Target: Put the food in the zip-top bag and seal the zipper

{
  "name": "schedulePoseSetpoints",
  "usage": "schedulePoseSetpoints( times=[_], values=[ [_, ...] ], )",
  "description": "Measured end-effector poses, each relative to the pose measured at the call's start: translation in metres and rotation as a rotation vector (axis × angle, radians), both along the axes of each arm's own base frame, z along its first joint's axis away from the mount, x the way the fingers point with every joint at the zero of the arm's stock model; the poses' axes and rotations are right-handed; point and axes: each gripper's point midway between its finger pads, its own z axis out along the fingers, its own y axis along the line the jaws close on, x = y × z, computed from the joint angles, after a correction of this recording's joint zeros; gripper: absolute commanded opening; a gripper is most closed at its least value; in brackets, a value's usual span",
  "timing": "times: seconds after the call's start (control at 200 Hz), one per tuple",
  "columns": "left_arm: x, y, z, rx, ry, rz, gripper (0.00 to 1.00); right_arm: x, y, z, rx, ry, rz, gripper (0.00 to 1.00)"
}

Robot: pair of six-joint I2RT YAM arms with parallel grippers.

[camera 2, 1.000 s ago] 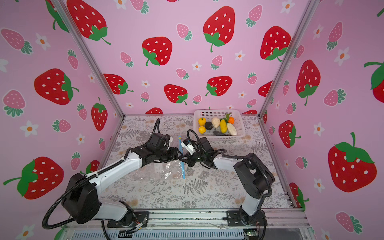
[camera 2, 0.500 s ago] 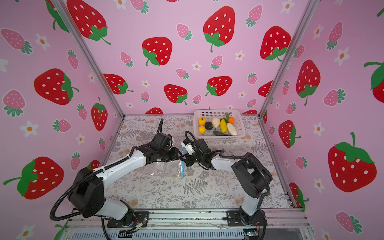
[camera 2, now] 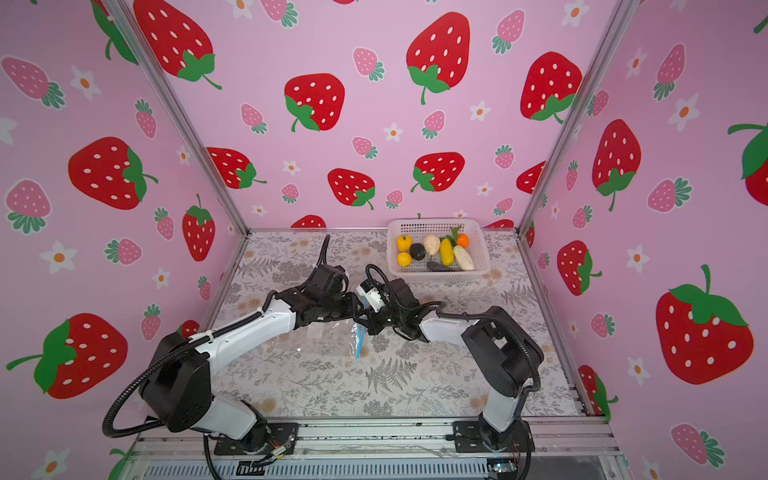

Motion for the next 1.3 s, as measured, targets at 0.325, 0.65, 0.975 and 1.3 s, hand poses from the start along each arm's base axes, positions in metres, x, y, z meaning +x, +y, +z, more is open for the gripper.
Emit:
schedulePoseSetpoints(
  times=[0.325,0.65,0.975,1.3],
  values=[
    [0.0000,-0.0022,0.0017,0.059,-0.046,-0.016,0.18,-0.0014,0.0011,0.0020,0.010,-0.001,0.011,0.00],
    [-0.0017,0.0009,-0.0009,0.109,-0.062,-0.023,0.08,-0.0029,0.0020,0.0037,0.018,0.000,0.021,0.00],
    [-0.0025,0.0006,-0.0008,0.124,-0.072,-0.025,0.00,-0.0033,0.0022,0.0040,0.020,0.004,0.022,0.06],
    [-0.0034,0.0030,-0.0024,0.134,-0.065,-0.018,0.00,-0.0034,0.0001,0.0071,0.022,0.008,0.014,0.30]
  ],
)
